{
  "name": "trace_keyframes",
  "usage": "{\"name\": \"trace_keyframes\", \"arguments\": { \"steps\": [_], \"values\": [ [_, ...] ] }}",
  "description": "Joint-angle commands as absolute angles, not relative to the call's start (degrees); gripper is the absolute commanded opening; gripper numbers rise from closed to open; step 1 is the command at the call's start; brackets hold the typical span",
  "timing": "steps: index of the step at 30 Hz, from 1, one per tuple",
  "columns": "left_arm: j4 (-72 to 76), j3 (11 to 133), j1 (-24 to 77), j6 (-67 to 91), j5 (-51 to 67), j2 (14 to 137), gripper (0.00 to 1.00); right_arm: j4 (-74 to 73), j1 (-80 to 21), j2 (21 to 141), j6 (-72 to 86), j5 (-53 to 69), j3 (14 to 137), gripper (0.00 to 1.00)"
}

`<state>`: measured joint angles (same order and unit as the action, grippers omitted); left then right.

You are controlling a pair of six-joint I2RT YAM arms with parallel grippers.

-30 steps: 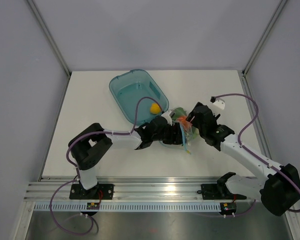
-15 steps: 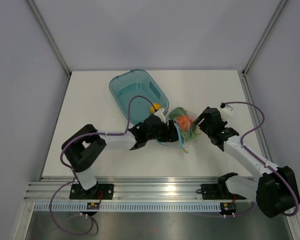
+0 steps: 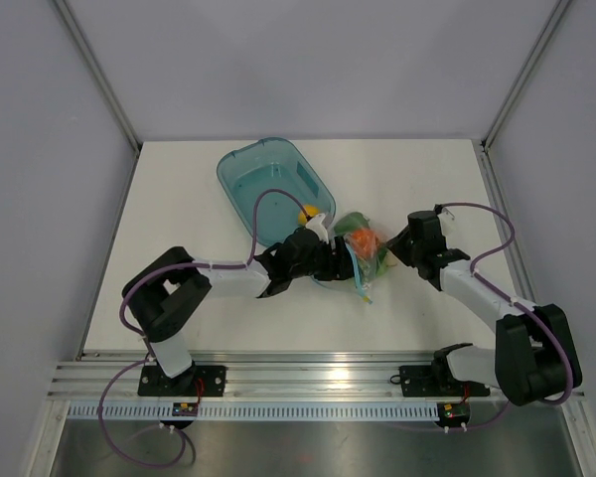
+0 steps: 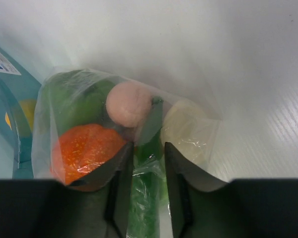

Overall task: Open the zip-top bag and remove the fake food
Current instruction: Pick up the fake vegetable from the zipper food storage bag.

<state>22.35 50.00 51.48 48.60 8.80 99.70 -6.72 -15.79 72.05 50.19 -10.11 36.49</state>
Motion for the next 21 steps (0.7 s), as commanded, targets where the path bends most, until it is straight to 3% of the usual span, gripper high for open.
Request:
{"name": "trace_keyframes", "arguments": {
  "steps": [1,6,21],
  "values": [
    [25.93,50.54,51.33,49.39,8.35,100.63,0.67,-3.25,-15.47,72.07,51.15,-8.35,36.12,0.33],
    [26.02,50.36,51.42,51.85,8.62,103.09,0.66,-2.11,-15.47,71.63,50.98,-7.91,35.33,0.0],
    [23.81,47.03,51.42,55.81,1.58,100.55,0.61,-2.02,-15.47,67.06,50.63,-9.76,33.05,0.0]
  ]
}}
